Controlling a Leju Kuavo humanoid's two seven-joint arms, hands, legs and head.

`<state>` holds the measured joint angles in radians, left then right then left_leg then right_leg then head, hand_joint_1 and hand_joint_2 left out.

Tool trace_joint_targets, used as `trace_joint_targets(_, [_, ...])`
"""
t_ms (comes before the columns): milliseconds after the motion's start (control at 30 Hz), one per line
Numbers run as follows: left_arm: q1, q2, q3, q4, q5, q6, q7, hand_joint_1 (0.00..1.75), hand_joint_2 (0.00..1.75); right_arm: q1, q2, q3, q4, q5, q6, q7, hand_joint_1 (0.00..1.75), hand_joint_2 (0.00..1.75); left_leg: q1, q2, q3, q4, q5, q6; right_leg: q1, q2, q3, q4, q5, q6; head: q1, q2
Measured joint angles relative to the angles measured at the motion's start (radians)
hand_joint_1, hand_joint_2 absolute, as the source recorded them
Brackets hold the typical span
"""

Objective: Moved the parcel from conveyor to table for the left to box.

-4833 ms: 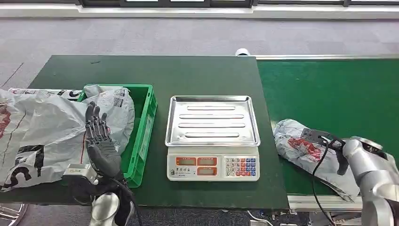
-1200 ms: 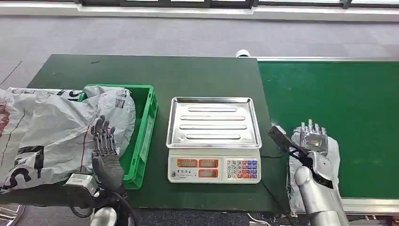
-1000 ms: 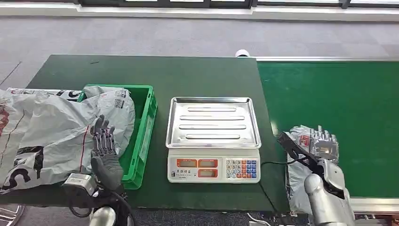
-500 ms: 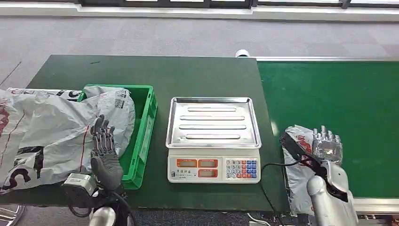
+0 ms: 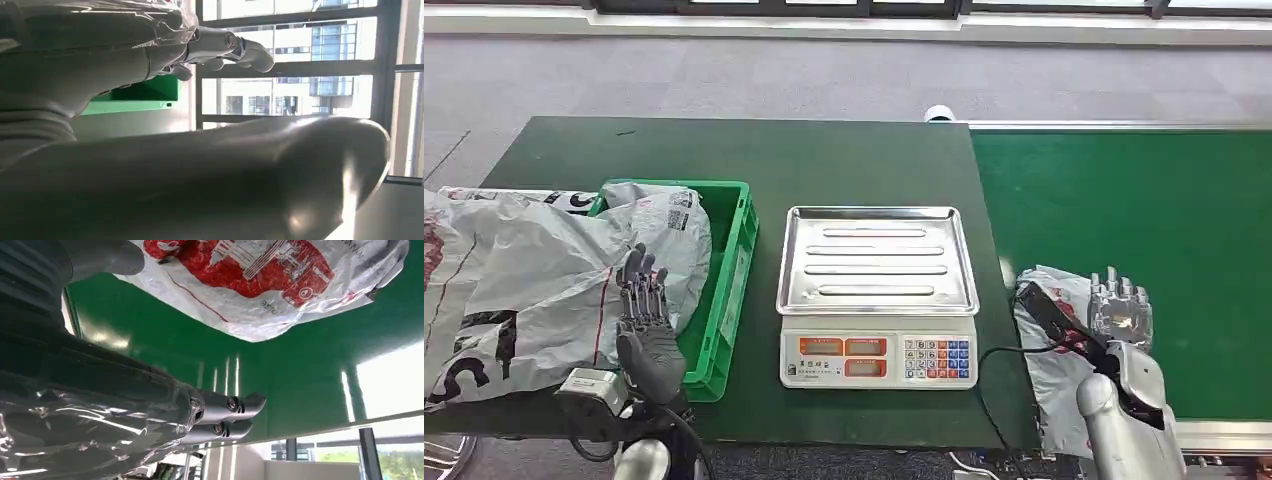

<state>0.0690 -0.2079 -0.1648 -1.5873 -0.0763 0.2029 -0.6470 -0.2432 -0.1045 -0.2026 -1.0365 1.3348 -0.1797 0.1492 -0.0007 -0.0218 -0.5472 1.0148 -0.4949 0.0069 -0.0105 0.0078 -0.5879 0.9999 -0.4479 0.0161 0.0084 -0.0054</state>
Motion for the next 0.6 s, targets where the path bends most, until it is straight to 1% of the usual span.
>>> trace_joint_targets(233, [-0.001,0.0,0.0,0.0,0.001,-0.01,0.002,0.0,0.0,0.001,0.0,0.0,0.0,-0.013,0.013,-0.003,0.0,1.75,0.0,0.0,0.001,0.0,0.0,0.0,0.0,0.0,-0.001,0.0,0.0,0.0,0.0,0.0])
trace_joint_targets(267, [-0.005,-0.004,0.0,0.001,0.005,-0.033,0.023,0.0,0.0,0.002,0.002,-0.014,0.003,-0.075,0.068,-0.027,0.0,1.75,0.0,0.0,0.001,0.0,0.0,0.0,0.0,0.0,-0.001,-0.001,0.0,0.0,0.0,0.0])
trace_joint_targets(300, [-0.018,-0.012,0.0,0.007,0.005,-0.06,0.048,0.0,0.0,0.003,0.009,-0.05,0.024,-0.181,0.12,-0.08,0.0,1.75,0.0,-0.001,0.001,0.0,0.0,0.0,0.001,-0.001,-0.001,-0.001,0.0,0.0,0.0,0.0])
trace_joint_targets(333, [-0.036,-0.024,0.0,0.019,0.001,-0.07,0.063,0.0,0.0,0.006,0.015,-0.096,0.07,-0.287,0.11,-0.152,0.0,1.75,0.0,-0.003,0.0,0.0,0.0,0.0,0.001,-0.003,0.001,-0.001,0.0,0.0,0.0,0.0])
trace_joint_targets(367, [-0.048,-0.029,-0.002,0.027,-0.002,-0.069,0.071,0.0,0.0,0.008,0.019,-0.131,0.118,-0.347,0.083,-0.21,0.0,1.75,0.0,-0.003,0.001,0.0,0.0,0.0,0.0,-0.003,0.002,-0.001,0.0,0.0,0.0,0.0])
trace_joint_targets(400, [-0.054,-0.03,-0.002,0.032,-0.007,-0.069,0.075,0.0,0.0,0.012,0.023,-0.161,0.16,-0.364,0.056,-0.247,0.0,1.75,-0.001,-0.003,0.0,0.0,0.0,0.0,-0.001,-0.003,0.002,-0.001,0.0,0.0,0.0,0.0])
trace_joint_targets(433, [-0.058,-0.03,-0.003,0.036,-0.008,-0.069,0.077,0.0,0.0,0.016,0.024,-0.181,0.186,-0.365,0.043,-0.264,0.0,1.75,-0.001,-0.002,0.0,0.0,0.0,0.0,-0.001,-0.002,0.001,-0.001,0.0,0.0,0.0,0.0])
trace_joint_targets(500, [-0.062,-0.031,-0.003,0.045,-0.008,-0.068,0.08,0.0,0.0,0.014,0.026,-0.215,0.234,-0.367,0.037,-0.272,0.0,1.75,-0.001,0.002,0.001,0.0,-0.001,0.0,0.0,0.002,0.0,-0.001,0.0,0.0,0.0,0.0])
trace_joint_targets(600, [-0.071,-0.031,-0.003,0.056,-0.009,-0.067,0.081,0.0,0.0,0.0,0.032,-0.257,0.272,-0.363,0.044,-0.27,0.0,1.75,0.0,0.004,0.003,0.0,-0.001,0.0,0.0,0.003,0.001,-0.001,0.0,0.0,0.0,0.0])
